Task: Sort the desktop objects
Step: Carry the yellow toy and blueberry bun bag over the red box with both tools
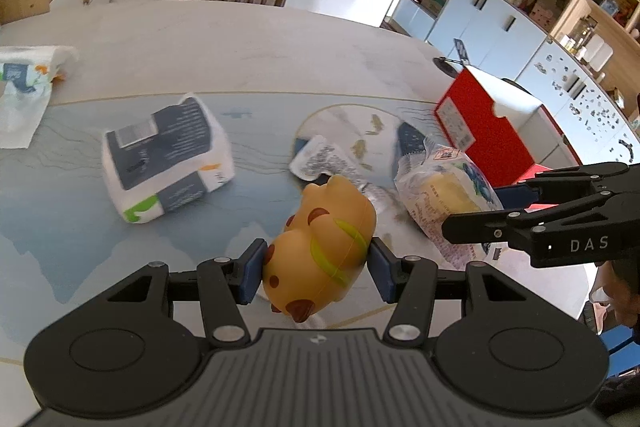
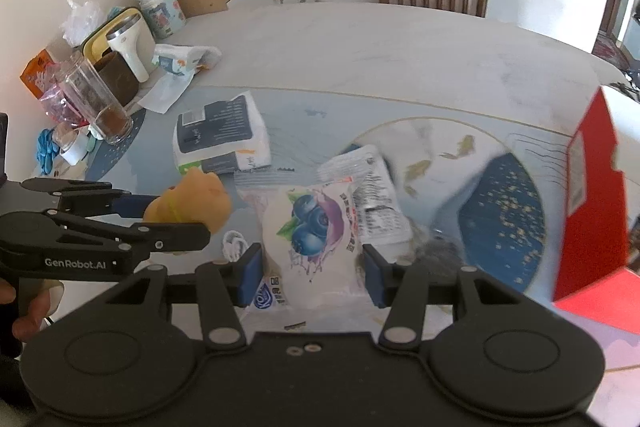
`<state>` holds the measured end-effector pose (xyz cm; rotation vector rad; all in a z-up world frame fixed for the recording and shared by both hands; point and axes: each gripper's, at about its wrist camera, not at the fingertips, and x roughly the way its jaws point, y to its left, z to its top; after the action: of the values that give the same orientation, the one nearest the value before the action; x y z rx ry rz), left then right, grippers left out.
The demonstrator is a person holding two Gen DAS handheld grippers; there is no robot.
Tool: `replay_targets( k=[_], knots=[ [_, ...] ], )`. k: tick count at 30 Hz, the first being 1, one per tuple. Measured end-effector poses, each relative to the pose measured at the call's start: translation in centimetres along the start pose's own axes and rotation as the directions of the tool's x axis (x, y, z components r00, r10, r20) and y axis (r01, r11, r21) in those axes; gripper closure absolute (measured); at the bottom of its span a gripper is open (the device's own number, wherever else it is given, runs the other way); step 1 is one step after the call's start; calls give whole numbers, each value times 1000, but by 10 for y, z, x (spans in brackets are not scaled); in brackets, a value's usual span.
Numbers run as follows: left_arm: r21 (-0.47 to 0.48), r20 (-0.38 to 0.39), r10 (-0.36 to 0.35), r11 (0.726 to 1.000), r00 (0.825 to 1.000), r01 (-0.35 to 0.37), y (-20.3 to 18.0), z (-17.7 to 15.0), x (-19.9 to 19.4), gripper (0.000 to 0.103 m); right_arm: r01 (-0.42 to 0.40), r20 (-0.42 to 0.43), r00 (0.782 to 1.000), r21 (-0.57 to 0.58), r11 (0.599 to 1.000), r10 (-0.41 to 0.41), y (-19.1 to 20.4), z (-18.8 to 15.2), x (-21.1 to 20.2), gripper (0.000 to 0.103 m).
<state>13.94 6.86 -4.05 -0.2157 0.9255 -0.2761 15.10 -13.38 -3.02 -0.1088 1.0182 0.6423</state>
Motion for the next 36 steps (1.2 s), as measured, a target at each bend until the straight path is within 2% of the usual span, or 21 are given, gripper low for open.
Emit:
replay_targets(
  k=[23,36],
  knots=[
    [111,5,-31,993,999,31,-104,11,8,50,37,83,996,51,998,-41,-82,-21,-75,53],
    [150,-4,-62,987,998,62,-167,26,36,50,39,120,992,94,995,-50,-141,-34,-106,53]
  ],
)
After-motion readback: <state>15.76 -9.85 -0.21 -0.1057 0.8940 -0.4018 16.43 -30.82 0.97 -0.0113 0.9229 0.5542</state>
